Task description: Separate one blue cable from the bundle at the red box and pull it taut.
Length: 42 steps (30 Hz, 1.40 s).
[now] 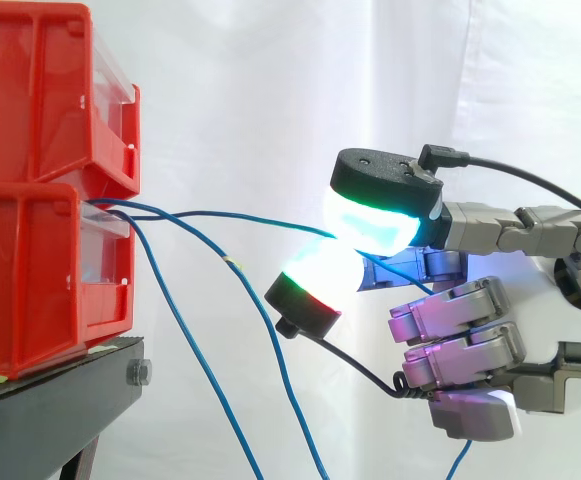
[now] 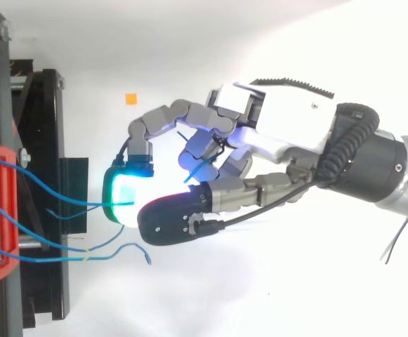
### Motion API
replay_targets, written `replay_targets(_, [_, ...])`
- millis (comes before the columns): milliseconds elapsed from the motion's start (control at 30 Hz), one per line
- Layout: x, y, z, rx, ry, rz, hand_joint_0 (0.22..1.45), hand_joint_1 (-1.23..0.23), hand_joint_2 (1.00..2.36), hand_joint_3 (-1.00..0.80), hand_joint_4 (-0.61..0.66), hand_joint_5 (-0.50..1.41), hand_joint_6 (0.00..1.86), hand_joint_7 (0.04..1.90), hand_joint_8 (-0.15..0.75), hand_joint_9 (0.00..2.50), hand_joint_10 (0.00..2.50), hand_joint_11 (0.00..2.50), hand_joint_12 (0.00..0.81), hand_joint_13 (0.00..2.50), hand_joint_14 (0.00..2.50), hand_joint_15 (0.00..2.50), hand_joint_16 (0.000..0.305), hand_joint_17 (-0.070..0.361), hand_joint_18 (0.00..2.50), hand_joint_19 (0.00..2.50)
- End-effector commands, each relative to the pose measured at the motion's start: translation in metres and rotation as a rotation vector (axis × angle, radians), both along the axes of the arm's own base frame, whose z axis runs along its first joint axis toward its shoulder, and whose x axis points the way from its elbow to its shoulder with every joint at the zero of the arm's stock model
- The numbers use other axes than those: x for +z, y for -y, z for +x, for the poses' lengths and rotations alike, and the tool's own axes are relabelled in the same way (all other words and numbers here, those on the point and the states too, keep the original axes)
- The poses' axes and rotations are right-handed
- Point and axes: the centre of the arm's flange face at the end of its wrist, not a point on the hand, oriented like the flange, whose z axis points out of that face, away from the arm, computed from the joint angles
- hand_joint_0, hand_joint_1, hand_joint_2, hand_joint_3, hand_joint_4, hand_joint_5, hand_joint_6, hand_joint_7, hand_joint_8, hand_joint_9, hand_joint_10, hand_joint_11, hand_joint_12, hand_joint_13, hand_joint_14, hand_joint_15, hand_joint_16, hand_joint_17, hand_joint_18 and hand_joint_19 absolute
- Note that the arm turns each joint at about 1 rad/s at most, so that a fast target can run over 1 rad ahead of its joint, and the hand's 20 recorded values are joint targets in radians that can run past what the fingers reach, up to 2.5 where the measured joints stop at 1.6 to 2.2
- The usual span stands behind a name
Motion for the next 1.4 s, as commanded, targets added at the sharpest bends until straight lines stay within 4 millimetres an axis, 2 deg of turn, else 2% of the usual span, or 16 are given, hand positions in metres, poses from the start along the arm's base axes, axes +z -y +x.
replay_targets(0, [-0.001, -0.002, 0.0, 0.018, -0.005, 0.006, 0.6, -0.79, 1.03, 0.07, -0.16, -0.16, 0.84, 1.25, 0.323, 1.22, 2.5, 2.5, 0.468, 1.67, 2.5, 1.75, 0.16, 0.12, 2.13, 0.69])
replay_targets(267, [-0.004, -0.002, -0.007, 0.037, -0.063, 0.008, 0.6, -0.79, 1.03, 0.08, -0.16, -0.16, 0.84, 1.25, 0.331, 1.22, 2.5, 2.5, 0.467, 1.67, 2.5, 1.75, 0.157, 0.118, 2.13, 0.69])
replay_targets(533, [0.012, -0.001, -0.018, 0.048, -0.122, 0.004, 0.6, -0.79, 1.03, 0.08, -0.15, -0.16, 0.84, 1.25, 0.337, 1.23, 2.5, 2.5, 0.463, 1.67, 2.5, 1.73, 0.157, 0.118, 2.13, 0.69])
replay_targets(633, [0.014, 0.0, -0.029, 0.059, -0.166, 0.0, 0.61, -0.79, 1.03, 0.07, -0.15, -0.16, 0.84, 1.26, 0.337, 1.23, 2.5, 2.5, 0.463, 1.67, 2.5, 1.73, 0.157, 0.118, 2.13, 0.69])
replay_targets(667, [0.006, 0.002, -0.044, 0.058, -0.189, -0.004, 0.6, -0.79, 1.03, 0.08, -0.16, -0.16, 0.84, 1.25, 0.336, 1.23, 2.5, 2.5, 0.463, 1.67, 2.5, 1.73, 0.159, 0.119, 2.13, 0.69])
replay_targets(933, [-0.013, 0.003, -0.067, 0.052, -0.168, 0.044, 0.6, -0.79, 1.03, 0.08, -0.16, -0.16, 0.84, 1.26, 0.336, 1.23, 2.5, 2.5, 0.462, 1.67, 2.5, 1.73, 0.158, 0.118, 2.14, 0.69])
replay_targets(1133, [-0.011, 0.004, -0.084, 0.055, -0.178, 0.049, 0.61, -0.79, 1.03, 0.08, -0.15, -0.16, 0.83, 1.26, 0.336, 1.23, 2.5, 2.5, 0.462, 1.67, 2.5, 1.73, 0.16, 0.12, 2.14, 0.69])
replay_targets(1233, [-0.009, 0.008, -0.105, 0.035, -0.177, 0.049, 0.61, -0.79, 1.03, 0.08, -0.16, -0.16, 0.83, 1.26, 0.336, 1.23, 2.5, 2.5, 0.462, 1.67, 2.5, 1.74, 0.163, 0.122, 2.14, 0.68])
replay_targets(1367, [-0.008, 0.008, -0.104, 0.026, -0.167, 0.049, 0.61, -0.79, 1.03, 0.08, -0.15, -0.16, 0.83, 1.27, 0.335, 1.23, 2.5, 2.5, 0.462, 1.67, 2.5, 1.74, 0.158, 0.118, 2.14, 0.69])
